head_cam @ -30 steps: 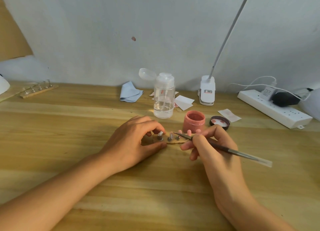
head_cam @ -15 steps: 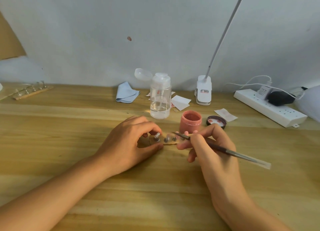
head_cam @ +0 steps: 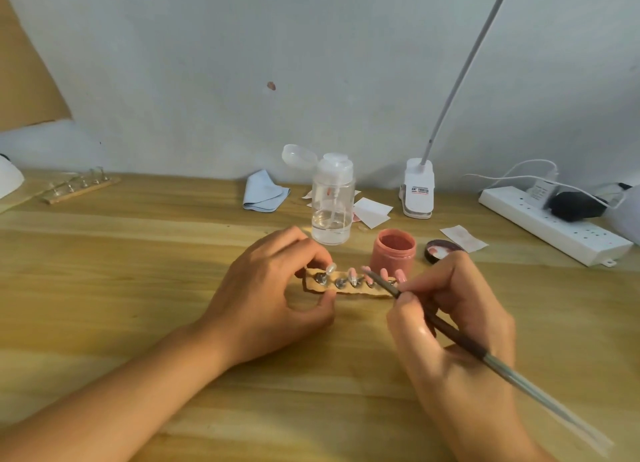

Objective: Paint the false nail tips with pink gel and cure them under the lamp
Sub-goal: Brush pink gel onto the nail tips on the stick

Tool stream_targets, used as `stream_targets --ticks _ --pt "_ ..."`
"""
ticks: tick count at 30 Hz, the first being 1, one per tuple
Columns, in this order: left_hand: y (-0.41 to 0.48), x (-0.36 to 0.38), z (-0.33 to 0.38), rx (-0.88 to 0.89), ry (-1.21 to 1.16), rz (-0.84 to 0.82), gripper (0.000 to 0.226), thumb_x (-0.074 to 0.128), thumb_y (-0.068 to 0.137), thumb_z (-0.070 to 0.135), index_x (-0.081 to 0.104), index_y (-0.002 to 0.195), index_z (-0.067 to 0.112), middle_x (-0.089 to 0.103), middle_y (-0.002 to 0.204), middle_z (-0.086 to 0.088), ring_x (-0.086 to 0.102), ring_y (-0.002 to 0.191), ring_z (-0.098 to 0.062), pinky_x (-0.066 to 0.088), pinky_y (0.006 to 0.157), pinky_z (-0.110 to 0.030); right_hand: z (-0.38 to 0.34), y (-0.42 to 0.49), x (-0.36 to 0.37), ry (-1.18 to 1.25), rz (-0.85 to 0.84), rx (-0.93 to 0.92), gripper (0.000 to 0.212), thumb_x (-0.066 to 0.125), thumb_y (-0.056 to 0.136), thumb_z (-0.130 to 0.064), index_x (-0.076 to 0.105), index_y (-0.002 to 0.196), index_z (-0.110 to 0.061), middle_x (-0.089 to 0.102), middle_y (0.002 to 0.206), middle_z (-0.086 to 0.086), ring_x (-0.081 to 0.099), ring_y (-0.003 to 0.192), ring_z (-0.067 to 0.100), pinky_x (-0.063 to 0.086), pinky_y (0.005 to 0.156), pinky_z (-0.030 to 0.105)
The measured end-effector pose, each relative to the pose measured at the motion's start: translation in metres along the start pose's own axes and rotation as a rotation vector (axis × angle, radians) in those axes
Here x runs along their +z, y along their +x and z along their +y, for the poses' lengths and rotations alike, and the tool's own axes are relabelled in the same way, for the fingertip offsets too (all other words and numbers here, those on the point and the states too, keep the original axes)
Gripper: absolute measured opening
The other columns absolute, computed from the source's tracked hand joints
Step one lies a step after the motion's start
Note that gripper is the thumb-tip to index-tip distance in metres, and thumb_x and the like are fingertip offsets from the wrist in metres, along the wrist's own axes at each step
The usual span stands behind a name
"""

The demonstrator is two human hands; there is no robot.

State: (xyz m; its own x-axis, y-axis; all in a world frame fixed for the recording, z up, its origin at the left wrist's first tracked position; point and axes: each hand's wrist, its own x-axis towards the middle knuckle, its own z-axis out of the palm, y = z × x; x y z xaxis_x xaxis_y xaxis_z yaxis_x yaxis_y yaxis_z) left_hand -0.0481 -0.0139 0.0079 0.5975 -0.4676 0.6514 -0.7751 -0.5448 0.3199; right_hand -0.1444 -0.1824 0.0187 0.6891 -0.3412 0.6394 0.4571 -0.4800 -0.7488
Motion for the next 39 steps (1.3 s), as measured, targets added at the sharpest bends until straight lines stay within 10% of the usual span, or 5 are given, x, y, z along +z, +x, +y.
stream_targets --ticks 8,14,20,31,39 --pt "0.001 0.0 0.001 0.03 0.018 0.028 0.014 0.065 0.075 0.035 0.061 0.086 0.028 0.048 0.085 0.02 0.051 0.078 -0.003 0.043 0.07 -0.021 0.008 0.017 -0.007 0.043 0.212 -0.056 0.016 0.057 0.085 -0.017 0.05 0.094 -0.028 0.059 0.081 -0.007 0.053 0.075 0.005 0.042 0.077 0.022" --pt "0.0 0.0 0.002 0.054 0.056 0.055 0.016 0.066 0.073 0.034 0.062 0.087 0.027 0.048 0.086 0.019 0.048 0.078 -0.002 0.042 0.071 -0.021 0.003 0.011 -0.009 -0.03 0.072 -0.072 0.008 0.055 0.074 -0.027 0.059 0.08 -0.025 0.062 0.072 -0.007 0.057 0.067 0.016 0.043 0.085 0.062" --pt "0.0 -0.002 0.005 0.068 0.054 0.064 0.017 0.067 0.072 0.032 0.064 0.086 0.024 0.049 0.085 0.016 0.049 0.076 -0.005 0.044 0.068 -0.025 0.002 0.012 -0.009 0.006 0.074 -0.098 0.011 0.047 0.081 -0.027 0.057 0.088 -0.027 0.068 0.075 -0.01 0.066 0.077 0.02 0.04 0.088 0.064" --pt "0.002 -0.003 0.003 0.023 0.005 0.077 0.016 0.066 0.07 0.033 0.059 0.081 0.022 0.047 0.078 0.016 0.049 0.072 -0.008 0.044 0.065 -0.028 0.02 0.023 -0.014 0.259 0.05 0.117 0.012 0.054 0.097 -0.005 0.063 0.088 -0.006 0.075 0.081 0.0 0.067 0.066 0.007 0.048 0.063 0.013" --pt "0.002 -0.003 0.002 0.01 0.0 0.068 0.017 0.064 0.069 0.035 0.057 0.082 0.026 0.044 0.078 0.019 0.048 0.073 -0.005 0.039 0.065 -0.021 0.026 0.021 -0.015 0.257 0.079 0.328 0.014 0.054 0.069 -0.018 0.05 0.072 -0.005 0.058 0.053 0.004 0.048 0.05 0.005 0.038 0.053 0.019"
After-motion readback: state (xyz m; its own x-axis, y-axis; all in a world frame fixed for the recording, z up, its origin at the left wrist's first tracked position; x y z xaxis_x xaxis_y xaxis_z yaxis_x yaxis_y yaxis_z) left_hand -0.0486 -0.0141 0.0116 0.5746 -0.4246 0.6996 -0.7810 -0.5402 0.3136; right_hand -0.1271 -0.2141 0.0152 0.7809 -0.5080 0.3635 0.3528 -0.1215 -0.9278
